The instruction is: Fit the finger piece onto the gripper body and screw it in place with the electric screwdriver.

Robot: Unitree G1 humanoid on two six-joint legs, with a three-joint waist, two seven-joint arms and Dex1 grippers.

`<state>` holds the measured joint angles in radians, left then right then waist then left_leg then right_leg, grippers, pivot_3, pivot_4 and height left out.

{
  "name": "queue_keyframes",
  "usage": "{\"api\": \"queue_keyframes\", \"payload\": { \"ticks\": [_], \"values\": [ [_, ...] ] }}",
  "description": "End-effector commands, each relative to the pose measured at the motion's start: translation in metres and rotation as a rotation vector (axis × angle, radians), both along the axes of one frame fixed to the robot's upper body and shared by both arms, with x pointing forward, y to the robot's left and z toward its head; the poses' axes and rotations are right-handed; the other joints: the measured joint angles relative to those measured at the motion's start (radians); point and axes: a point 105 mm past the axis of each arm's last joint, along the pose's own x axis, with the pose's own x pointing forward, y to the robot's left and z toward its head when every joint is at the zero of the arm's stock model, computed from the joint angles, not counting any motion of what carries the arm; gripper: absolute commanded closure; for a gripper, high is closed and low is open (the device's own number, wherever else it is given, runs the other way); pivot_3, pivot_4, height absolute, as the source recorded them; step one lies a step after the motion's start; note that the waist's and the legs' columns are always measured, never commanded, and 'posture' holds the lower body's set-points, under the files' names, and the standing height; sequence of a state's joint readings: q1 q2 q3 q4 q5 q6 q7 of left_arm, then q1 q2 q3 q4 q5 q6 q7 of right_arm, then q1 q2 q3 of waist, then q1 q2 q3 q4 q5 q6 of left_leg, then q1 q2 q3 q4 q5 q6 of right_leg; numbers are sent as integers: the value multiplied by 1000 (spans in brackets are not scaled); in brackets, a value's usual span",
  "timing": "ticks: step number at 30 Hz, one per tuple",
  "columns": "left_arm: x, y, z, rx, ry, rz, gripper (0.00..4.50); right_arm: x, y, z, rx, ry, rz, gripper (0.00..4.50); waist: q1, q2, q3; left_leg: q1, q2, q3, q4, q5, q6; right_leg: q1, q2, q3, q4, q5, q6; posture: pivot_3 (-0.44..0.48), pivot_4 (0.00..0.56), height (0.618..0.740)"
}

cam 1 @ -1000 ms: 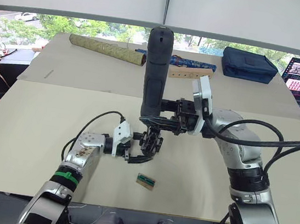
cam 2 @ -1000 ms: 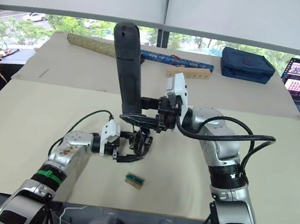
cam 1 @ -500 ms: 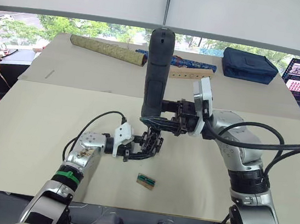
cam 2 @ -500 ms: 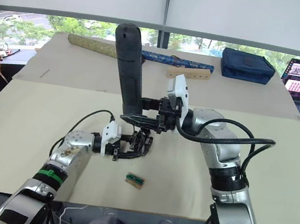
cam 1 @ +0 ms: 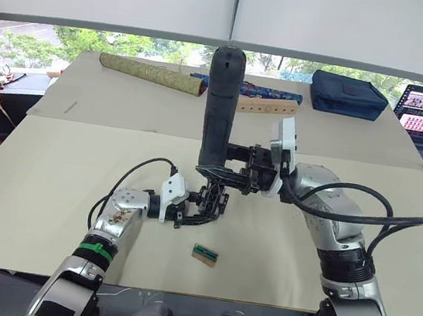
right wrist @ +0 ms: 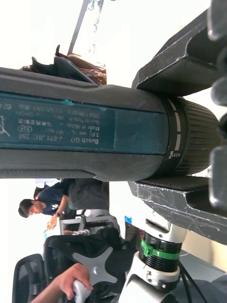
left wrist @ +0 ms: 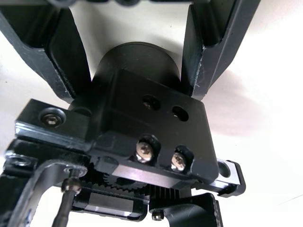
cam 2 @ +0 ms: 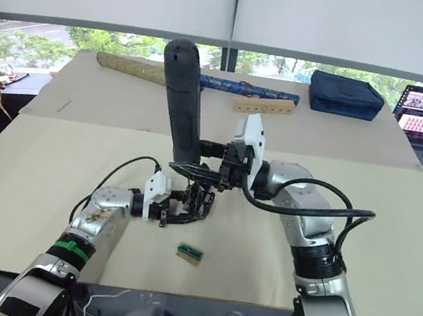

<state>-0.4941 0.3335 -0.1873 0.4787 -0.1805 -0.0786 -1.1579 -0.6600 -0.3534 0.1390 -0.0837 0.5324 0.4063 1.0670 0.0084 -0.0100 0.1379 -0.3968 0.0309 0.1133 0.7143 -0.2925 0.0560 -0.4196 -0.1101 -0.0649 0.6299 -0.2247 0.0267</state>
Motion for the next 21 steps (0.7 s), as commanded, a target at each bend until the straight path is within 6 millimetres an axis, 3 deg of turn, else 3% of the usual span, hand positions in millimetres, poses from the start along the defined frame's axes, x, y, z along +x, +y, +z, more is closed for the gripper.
{"api": "queue_keyframes", "payload": {
  "ticks": [1,14,21],
  "values": [
    [-6,-2,-9,19,44,-18,2221,3,2,-34,-123,89,-21,2596,0,-1,-2,0,0,0,0,0,0,0,0,0,0,0,0,0,150,740],
    [-8,0,-12,21,68,-16,2221,4,5,-44,-152,136,-45,2596,-3,-2,-11,0,1,0,0,-2,4,0,0,0,-1,0,0,0,150,740],
    [-8,0,-13,28,64,-14,2221,6,5,-34,-111,108,-43,2596,-5,-2,-12,0,1,0,-1,-3,4,0,0,0,-1,0,0,0,150,740]
  ]
}}
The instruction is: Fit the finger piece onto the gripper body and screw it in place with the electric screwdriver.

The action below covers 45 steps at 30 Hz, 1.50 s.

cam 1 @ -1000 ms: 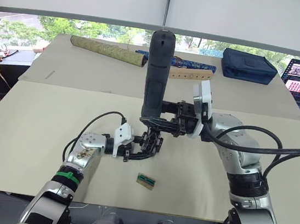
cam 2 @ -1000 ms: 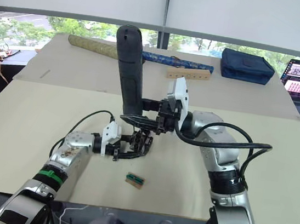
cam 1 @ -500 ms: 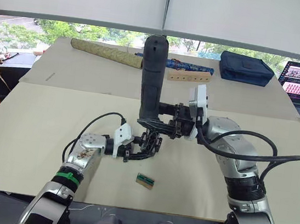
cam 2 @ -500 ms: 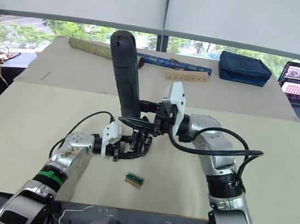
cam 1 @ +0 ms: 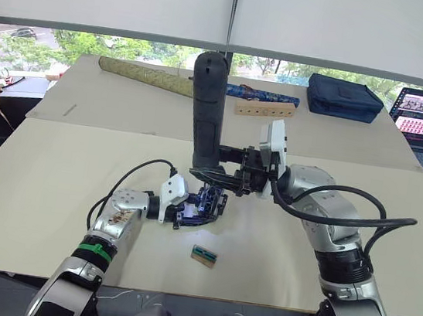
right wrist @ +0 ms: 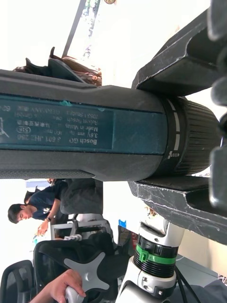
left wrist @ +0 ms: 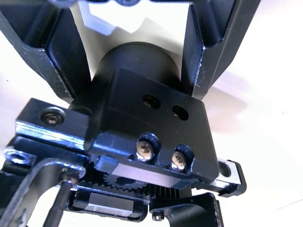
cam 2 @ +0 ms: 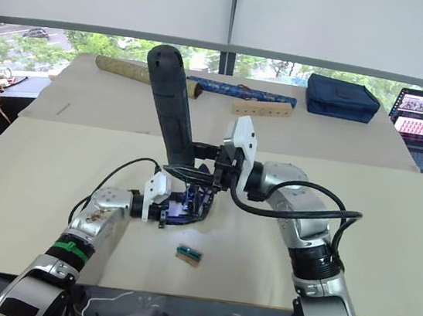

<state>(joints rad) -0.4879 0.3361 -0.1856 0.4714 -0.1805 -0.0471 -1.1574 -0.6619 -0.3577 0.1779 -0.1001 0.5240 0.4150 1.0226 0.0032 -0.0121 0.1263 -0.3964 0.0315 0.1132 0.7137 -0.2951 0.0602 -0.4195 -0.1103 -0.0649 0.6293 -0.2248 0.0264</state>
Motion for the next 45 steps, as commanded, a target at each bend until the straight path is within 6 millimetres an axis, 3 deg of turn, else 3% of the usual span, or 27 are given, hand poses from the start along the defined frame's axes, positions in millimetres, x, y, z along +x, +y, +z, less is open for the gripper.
{"api": "queue_keyframes", "payload": {
  "ticks": [1,14,22,24,27,31,34,37,39,42,45],
  "values": [
    [-7,-1,-10,23,34,-22,2221,5,-2,-25,-66,92,-19,2596,0,0,0,0,0,0,0,0,0,0,0,0,0,0,0,0,150,740],
    [-9,2,-20,57,37,4,2221,-13,-13,54,181,-97,101,2596,0,1,1,-3,0,0,0,0,-1,-3,0,0,-1,0,0,0,150,740],
    [-6,6,-26,75,61,50,2221,-23,-20,71,182,-154,160,2596,0,1,1,-3,-1,0,0,0,0,-2,-1,-1,-2,0,0,0,150,740],
    [-5,9,-27,75,75,69,1153,-28,-21,74,180,-163,187,2596,1,1,1,-3,-1,0,0,0,0,-2,-1,-1,-2,0,0,0,150,740],
    [-2,13,-24,66,57,87,23,-40,-22,81,182,-180,244,2596,0,1,1,-2,-1,0,0,-1,2,-2,-2,0,-1,0,0,0,150,740],
    [-6,34,-15,48,38,103,23,-63,-30,99,200,-196,295,2596,-7,1,1,-3,1,0,-1,-1,3,-4,-1,-1,0,1,-1,0,150,740],
    [-14,62,-7,35,33,119,23,-69,-44,100,182,-192,252,2596,-19,1,1,-2,2,0,-3,-1,2,-4,-1,-1,-1,1,-1,0,150,740],
    [-27,99,4,45,9,116,23,-71,-66,93,131,-194,163,2596,-25,1,1,0,2,0,-4,-1,2,-4,-2,-1,0,0,-3,0,150,740],
    [-41,126,11,74,1,94,23,-70,-87,74,58,-178,77,2596,-21,1,2,-1,3,1,-6,-1,1,-5,-3,-3,-1,-1,-4,0,150,740],
    [-54,149,17,107,2,87,23,-70,-109,56,3,-150,-21,2596,-16,5,5,-1,2,1,-9,-1,1,-6,-5,-3,-4,-1,-4,0,150,740],
    [-63,160,23,120,10,83,23,-69,-125,42,-18,-143,-109,2596,-5,4,6,-2,0,2,-8,-2,2,-6,-6,-3,-4,-1,-4,0,150,740]
  ]
}}
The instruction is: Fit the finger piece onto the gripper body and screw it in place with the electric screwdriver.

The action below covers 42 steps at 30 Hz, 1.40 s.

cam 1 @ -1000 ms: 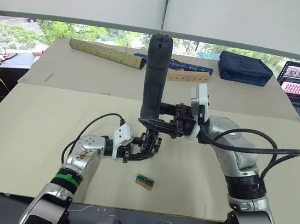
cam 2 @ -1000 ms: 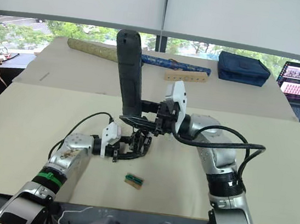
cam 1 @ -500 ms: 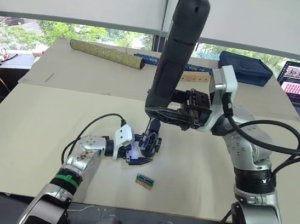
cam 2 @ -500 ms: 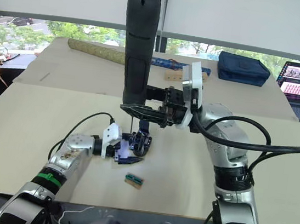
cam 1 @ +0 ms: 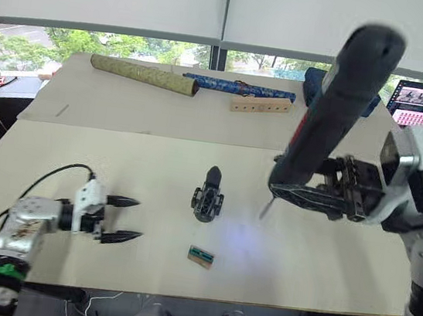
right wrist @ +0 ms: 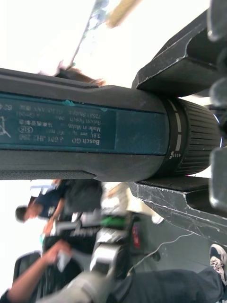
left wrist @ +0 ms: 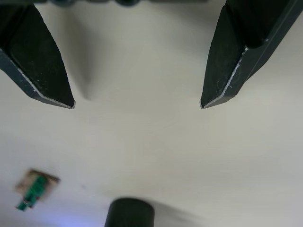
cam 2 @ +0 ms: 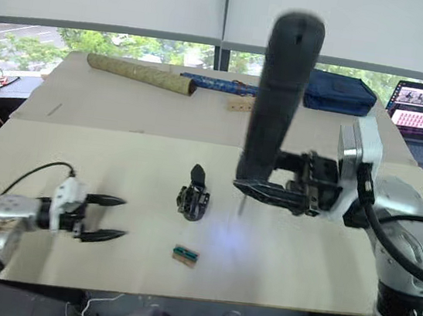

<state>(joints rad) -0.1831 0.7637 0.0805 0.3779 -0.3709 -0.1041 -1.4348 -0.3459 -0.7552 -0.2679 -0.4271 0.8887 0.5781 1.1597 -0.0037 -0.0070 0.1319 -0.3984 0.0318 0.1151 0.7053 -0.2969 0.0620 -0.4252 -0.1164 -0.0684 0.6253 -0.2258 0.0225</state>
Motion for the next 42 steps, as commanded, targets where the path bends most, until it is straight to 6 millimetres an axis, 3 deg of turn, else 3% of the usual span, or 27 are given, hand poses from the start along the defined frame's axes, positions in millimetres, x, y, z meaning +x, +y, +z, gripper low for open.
{"api": "queue_keyframes", "payload": {
  "ticks": [1,4,9,15,20,29,42],
  "values": [
    [-7,3,16,-18,-38,-37,23,-9,-14,10,-3,-131,-61,2596,3,-1,1,0,0,0,0,0,0,0,0,0,0,0,0,0,150,740],
    [-12,-8,23,-35,-50,-84,23,-11,-9,6,15,-137,-61,2596,6,-1,3,0,0,0,1,-1,2,0,0,0,0,0,0,0,150,740],
    [-21,-48,26,-43,-80,-225,23,-18,26,9,91,-149,40,2596,3,-1,6,0,1,-1,1,1,-2,0,3,0,1,1,0,0,150,740],
    [-27,-83,10,-28,-57,-296,23,-27,68,-3,129,-120,165,2596,3,-2,7,0,1,0,0,2,-3,0,4,1,1,0,0,0,150,740],
    [-29,-115,-5,0,-69,-366,23,-29,87,-14,135,-116,225,2596,12,-3,8,-1,0,0,3,2,-3,1,4,1,1,0,0,0,150,740],
    [-30,-145,-21,22,-47,-430,23,-28,96,-32,100,-151,264,2596,15,-5,9,-2,-1,0,7,2,-2,1,5,1,2,1,1,0,150,740],
    [-27,-158,-37,32,-19,-395,23,-23,95,-44,67,-141,248,2596,20,-5,9,0,-1,-1,8,-1,3,4,4,1,3,1,1,0,150,740]
  ]
}}
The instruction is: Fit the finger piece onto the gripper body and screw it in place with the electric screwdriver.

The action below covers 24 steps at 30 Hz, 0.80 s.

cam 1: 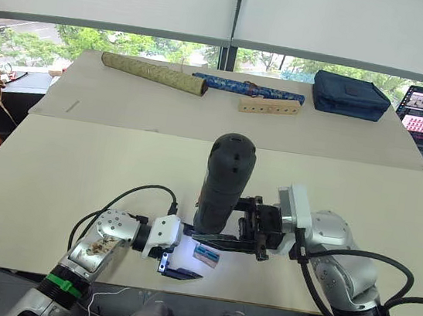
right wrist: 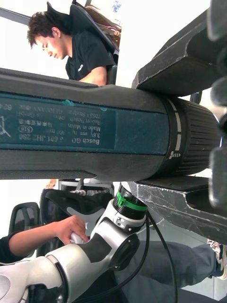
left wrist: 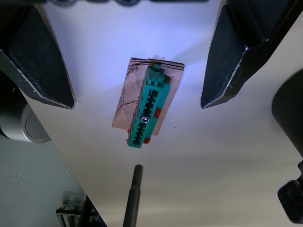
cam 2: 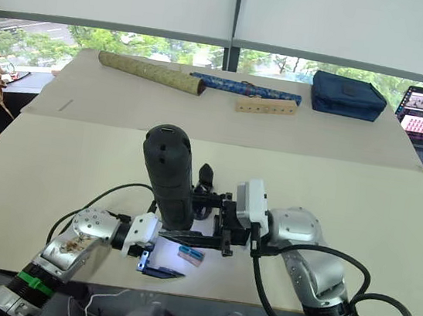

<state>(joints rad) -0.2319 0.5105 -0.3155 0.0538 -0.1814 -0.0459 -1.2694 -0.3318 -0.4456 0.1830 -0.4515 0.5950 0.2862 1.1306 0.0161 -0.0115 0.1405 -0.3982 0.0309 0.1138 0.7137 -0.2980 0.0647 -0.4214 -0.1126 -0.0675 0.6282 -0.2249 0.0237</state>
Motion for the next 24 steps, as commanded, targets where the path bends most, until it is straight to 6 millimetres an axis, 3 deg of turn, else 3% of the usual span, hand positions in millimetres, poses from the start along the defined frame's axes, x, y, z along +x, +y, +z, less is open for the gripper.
{"api": "queue_keyframes", "payload": {
  "ticks": [1,7,24],
  "values": [
    [-5,-3,-17,37,46,12,23,-4,-2,3,10,-57,7,2596,1,0,0,0,0,0,0,0,0,0,0,0,0,0,0,0,150,740],
    [-10,-1,-26,47,78,30,23,-3,-4,-5,-16,-55,0,2596,2,0,0,1,0,0,0,0,0,0,0,0,0,0,0,0,150,740],
    [-7,1,-26,59,95,29,23,2,-3,-10,-16,-37,-15,2596,3,1,0,1,0,0,0,0,0,1,0,0,0,0,0,0,150,740]
  ]
}}
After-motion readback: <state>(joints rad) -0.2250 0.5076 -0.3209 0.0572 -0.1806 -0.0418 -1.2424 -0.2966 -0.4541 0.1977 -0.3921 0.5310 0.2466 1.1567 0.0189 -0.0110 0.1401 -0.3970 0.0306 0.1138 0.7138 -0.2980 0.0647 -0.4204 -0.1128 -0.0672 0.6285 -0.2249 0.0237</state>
